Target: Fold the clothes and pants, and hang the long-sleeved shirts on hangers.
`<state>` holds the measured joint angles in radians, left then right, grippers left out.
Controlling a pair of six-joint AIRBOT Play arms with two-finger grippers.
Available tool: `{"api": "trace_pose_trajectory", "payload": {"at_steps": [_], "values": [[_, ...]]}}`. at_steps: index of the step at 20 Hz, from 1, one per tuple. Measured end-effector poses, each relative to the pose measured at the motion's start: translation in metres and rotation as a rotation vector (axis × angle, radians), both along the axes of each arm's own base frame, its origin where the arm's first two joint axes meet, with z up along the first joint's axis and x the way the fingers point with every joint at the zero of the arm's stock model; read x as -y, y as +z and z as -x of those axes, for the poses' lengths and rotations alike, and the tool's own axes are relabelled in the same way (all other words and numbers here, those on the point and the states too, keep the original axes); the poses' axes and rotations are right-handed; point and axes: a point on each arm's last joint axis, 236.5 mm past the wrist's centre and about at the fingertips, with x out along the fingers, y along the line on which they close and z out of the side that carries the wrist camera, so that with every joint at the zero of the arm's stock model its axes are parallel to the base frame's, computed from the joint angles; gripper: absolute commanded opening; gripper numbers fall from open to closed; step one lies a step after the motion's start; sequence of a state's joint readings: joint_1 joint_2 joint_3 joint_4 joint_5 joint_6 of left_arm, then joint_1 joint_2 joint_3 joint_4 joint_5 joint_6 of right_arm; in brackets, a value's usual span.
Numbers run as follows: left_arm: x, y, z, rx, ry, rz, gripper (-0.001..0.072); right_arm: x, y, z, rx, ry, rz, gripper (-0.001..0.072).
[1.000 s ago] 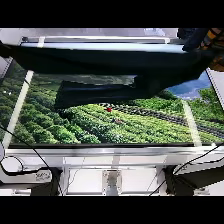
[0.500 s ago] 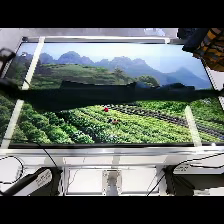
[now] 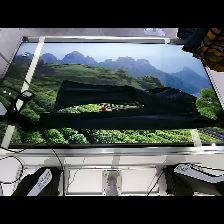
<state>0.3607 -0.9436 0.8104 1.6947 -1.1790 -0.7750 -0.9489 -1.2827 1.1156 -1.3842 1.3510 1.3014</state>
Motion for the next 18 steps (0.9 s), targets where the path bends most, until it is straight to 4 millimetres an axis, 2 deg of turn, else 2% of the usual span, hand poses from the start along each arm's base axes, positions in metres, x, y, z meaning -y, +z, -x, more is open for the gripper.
{"api": "trace_pose_trajectory", "payload": {"at_steps": [4, 7, 8, 9, 10, 11, 12, 14, 15, 16, 18], "values": [[0.000, -0.019, 0.014, -0.061, -0.033, -0.016, 0.0020, 0.000, -0.027, 0.029, -0.095, 0.012, 0.025, 0.0026], [-0.002, -0.028, 0.024, -0.106, -0.044, -0.024, 0.0030, 0.004, -0.037, 0.043, -0.148, 0.020, 0.055, 0.0028], [-0.002, -0.031, 0.027, -0.118, -0.051, -0.026, 0.0060, 0.007, -0.038, 0.047, -0.161, 0.016, 0.068, 0.0029], [-0.005, -0.033, 0.029, -0.129, -0.055, -0.041, 0.0299, 0.011, -0.039, 0.049, -0.172, 0.014, 0.087, 0.0035], [-0.015, -0.031, 0.030, -0.136, -0.064, -0.085, 0.0500, 0.023, -0.039, 0.050, -0.173, 0.013, 0.136, 0.0127], [-0.016, -0.032, 0.033, -0.148, -0.063, -0.087, 0.0514, 0.028, -0.039, 0.052, -0.183, 0.013, 0.159, 0.0287], [-0.010, -0.035, 0.032, -0.143, -0.060, -0.062, 0.0515, 0.024, -0.040, 0.055, -0.194, 0.010, 0.144, 0.0353], [-0.014, -0.034, 0.033, -0.149, -0.065, -0.081, 0.0511, 0.025, -0.040, 0.056, -0.197, 0.007, 0.146, 0.0381], [-0.016, -0.032, 0.033, -0.149, -0.067, -0.089, 0.0459, 0.024, -0.040, 0.058, -0.205, 0.007, 0.144, 0.0381], [-0.016, -0.030, 0.030, -0.139, -0.067, -0.091, 0.0443, 0.025, -0.040, 0.060, -0.213, 0.008, 0.145, 0.0382], [-0.022, -0.022, 0.023, -0.111, -0.052, -0.114, 0.0443, 0.028, -0.036, 0.059, -0.212, 0.005, 0.157, 0.0381]]}}
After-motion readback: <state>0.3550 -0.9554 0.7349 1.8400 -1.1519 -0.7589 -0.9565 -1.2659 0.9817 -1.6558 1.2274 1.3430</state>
